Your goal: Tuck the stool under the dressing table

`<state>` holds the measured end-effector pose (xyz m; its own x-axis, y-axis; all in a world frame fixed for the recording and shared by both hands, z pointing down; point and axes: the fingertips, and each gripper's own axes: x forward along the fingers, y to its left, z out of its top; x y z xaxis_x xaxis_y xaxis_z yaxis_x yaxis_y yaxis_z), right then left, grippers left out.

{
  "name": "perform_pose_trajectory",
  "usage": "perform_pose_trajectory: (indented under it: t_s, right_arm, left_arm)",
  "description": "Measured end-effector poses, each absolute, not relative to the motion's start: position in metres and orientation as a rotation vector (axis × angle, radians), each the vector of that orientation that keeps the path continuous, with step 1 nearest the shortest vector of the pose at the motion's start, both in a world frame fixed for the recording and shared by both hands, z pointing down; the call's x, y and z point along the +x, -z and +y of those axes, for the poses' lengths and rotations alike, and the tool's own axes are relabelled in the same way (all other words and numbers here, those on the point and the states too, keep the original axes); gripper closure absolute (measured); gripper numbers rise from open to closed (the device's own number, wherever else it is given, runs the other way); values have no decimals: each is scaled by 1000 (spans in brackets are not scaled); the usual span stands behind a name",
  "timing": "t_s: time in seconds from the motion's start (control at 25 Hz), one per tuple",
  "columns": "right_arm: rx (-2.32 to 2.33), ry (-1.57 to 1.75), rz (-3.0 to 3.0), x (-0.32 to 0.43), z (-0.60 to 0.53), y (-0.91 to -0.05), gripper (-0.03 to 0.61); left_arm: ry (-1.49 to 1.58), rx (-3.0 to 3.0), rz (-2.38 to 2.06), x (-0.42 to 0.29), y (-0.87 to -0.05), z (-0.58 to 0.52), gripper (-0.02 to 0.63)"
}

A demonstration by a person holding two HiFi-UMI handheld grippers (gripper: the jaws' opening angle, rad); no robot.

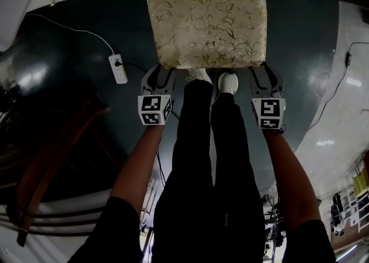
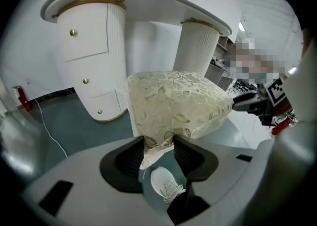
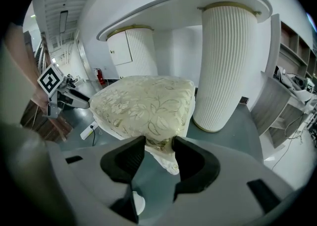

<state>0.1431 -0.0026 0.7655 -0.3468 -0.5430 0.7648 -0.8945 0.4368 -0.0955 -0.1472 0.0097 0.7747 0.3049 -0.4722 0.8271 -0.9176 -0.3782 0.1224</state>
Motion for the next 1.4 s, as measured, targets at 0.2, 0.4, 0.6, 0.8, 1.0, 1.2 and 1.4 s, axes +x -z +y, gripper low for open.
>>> perform_pose_trajectory:
  t_s: [0.2,0.4,0.6,0.8,1.0,1.2,1.4]
  right_arm:
    - [1263,-673,-2001,144,-3,-765,382]
    - [1268,-674,-2000,144,-2,-765,382]
    - [1284,-668,-1994,143,-2,-764,382]
    - [1304,-664,-1978,144,-1,-763,382]
    - [1293,-633,-1960,140,1,-766,382]
    - [1265,-648,-1944,141,3,-768,382]
    - [1178,-709,-1902,137,8,-768,381]
  left_arm:
    - [-963,2016,-1183,-146,-776,11,414]
    - [-952,2017,-1200,-146,-777,10,414]
    - [-918,2009,-1228,-147,-778,8,414]
    - [-922,2008,-1224,-148,-778,8,416]
    - [-911,2001,-1224,-150,-781,5,416]
    - [-914,2042,-1183,-149,-782,4,416]
    - [-938,2058,-1140,-151,-781,4,416]
